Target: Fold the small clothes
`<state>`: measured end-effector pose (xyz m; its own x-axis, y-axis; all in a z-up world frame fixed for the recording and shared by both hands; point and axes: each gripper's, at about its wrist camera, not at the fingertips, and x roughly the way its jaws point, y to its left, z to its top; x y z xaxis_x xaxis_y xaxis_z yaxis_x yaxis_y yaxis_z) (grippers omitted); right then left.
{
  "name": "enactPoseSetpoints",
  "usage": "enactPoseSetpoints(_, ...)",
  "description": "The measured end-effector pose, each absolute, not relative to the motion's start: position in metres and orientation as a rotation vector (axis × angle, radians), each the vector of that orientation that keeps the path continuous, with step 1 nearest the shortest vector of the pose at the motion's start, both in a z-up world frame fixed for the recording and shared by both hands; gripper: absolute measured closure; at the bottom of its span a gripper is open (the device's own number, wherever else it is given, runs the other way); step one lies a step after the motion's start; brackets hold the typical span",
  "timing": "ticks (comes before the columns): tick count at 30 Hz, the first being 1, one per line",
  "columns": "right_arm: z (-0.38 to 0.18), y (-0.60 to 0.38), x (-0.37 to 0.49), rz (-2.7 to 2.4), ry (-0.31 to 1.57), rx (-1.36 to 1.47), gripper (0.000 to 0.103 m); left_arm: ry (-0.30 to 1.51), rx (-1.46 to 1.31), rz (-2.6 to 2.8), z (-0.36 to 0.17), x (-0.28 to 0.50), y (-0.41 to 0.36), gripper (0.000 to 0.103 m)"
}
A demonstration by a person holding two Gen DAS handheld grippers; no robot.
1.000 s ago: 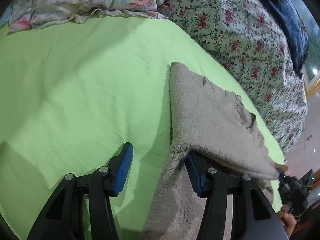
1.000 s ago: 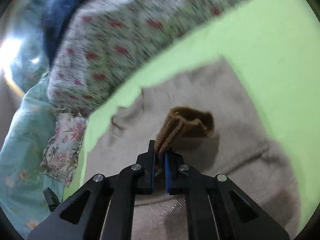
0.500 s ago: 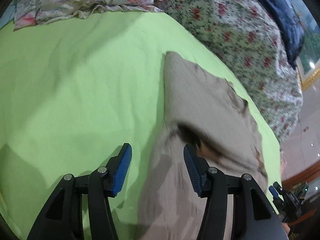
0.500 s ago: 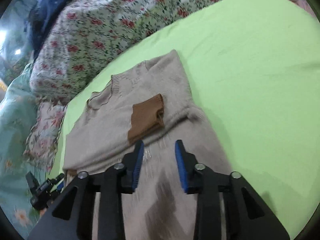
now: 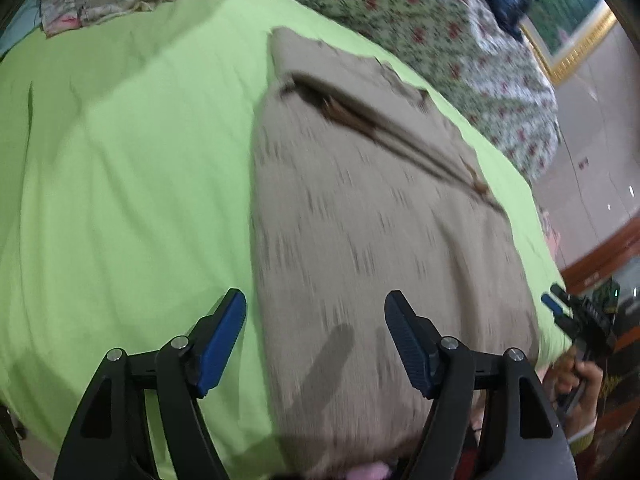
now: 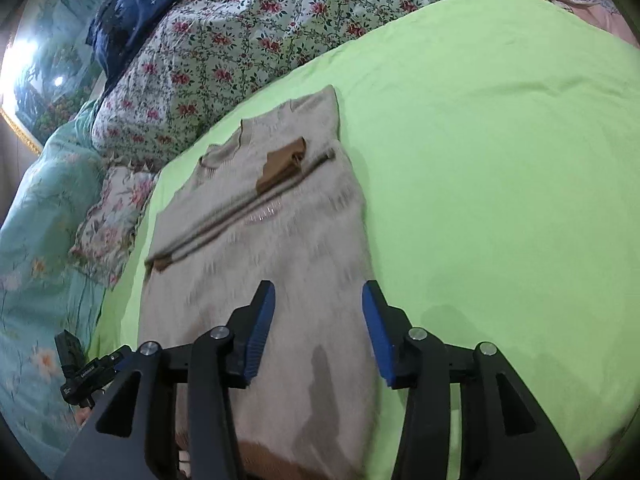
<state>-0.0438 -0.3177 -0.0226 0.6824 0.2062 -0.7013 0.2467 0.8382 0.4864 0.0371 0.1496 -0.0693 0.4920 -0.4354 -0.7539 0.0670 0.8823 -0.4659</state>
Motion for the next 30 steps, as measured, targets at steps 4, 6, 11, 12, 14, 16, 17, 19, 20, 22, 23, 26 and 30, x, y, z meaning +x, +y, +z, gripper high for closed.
enactPoseSetpoints(4,-0.032,-0.321,-0.073,0.04,0.874,0.591,0.053,1.029,-0.377,-0.39,-0.074,0.0,0.145,0.024)
enactPoseSetpoints(6,-0.042,-0.317,-0.083,0.097,0.923,0.59,0.053,1.04,-0.406,-0.458,-0.079,-0.015,0.142,0.022)
enactPoseSetpoints(11,-0.061,-0.3,-0.096,0.232,0.954,0.596,0.053,1.036,-0.456,-0.556,-0.089,-0.038,0.134,0.022)
enactPoseSetpoints(12,-0.063,-0.296,-0.094,0.278,0.964,0.616,0.053,1.044,-0.472,-0.577,-0.09,-0.039,0.133,0.022)
enactPoseSetpoints(14,-0.066,-0.287,-0.095,0.351,0.976,0.624,0.053,1.064,-0.5,-0.634,-0.093,-0.043,0.128,0.022)
enactPoseSetpoints(16,-0.069,-0.279,-0.097,0.382,0.992,0.587,0.053,1.077,-0.477,-0.665,-0.096,-0.048,0.123,0.023)
enactPoseSetpoints(17,-0.07,-0.278,-0.098,0.394,0.99,0.579,0.053,1.079,-0.466,-0.671,-0.096,-0.048,0.12,0.023)
enactPoseSetpoints(19,-0.073,-0.279,-0.099,0.413,0.979,0.596,0.053,1.075,-0.449,-0.682,-0.096,-0.048,0.116,0.023)
enactPoseSetpoints(20,-0.076,-0.279,-0.099,0.416,0.974,0.612,0.054,1.075,-0.45,-0.688,-0.096,-0.048,0.115,0.023)
enactPoseSetpoints(22,-0.08,-0.278,-0.098,0.413,0.971,0.619,0.068,1.074,-0.457,-0.695,-0.095,-0.046,0.117,0.03)
enactPoseSetpoints(23,-0.082,-0.277,-0.098,0.402,0.979,0.61,0.075,1.075,-0.454,-0.692,-0.095,-0.042,0.117,0.04)
enactPoseSetpoints(26,-0.082,-0.271,-0.097,0.37,1.001,0.559,0.094,1.088,-0.439,-0.669,-0.097,-0.035,0.118,0.087)
enactPoseSetpoints(30,-0.051,-0.3,-0.114,0.329,0.886,0.583,0.095,1.053,-0.424,-0.657,-0.085,-0.04,0.127,0.091)
